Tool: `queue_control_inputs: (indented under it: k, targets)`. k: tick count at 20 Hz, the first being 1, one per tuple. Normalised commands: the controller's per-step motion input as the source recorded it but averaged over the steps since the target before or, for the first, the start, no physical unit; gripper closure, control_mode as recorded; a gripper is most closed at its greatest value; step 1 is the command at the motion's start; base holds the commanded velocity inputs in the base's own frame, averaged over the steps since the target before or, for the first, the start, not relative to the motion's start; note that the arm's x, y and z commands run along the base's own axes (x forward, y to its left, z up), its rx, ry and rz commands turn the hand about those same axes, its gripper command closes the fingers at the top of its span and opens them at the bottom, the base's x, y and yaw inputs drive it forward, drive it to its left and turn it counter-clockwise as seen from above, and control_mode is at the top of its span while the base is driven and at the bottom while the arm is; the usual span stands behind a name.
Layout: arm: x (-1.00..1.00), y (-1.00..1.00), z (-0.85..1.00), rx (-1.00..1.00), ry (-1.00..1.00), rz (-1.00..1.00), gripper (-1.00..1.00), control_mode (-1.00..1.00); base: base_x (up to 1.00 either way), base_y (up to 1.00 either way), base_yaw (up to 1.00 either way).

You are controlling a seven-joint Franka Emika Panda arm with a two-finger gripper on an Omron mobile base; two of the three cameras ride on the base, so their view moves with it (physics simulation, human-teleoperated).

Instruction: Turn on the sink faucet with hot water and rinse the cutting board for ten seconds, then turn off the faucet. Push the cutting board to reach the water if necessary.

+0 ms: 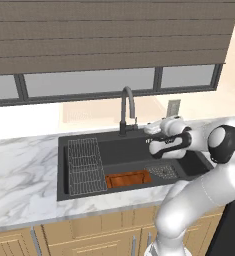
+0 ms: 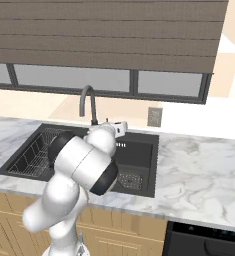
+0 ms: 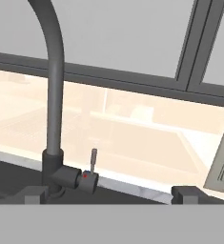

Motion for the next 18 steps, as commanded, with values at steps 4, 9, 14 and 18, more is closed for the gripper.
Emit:
queue_control_inputs:
  k: [4, 9, 14, 18]
  targets:
    - [0.12, 0.03, -0.11, 0.0, 0.0, -0.03, -1.0, -1.0, 0.0, 0.0, 0.0]
    - [0.04, 0.02, -0.17, 0.0, 0.0, -0.01, -1.0, -1.0, 0.0, 0.0, 0.0]
    - [0.0, 0.0, -0.29, 0.0, 0.0, 0.0, -1.0, -1.0, 0.0, 0.0, 0.0]
    - [0.01, 0.0, -0.35, 0.0, 0.0, 0.0, -1.0, -1.0, 0.0, 0.0, 0.0]
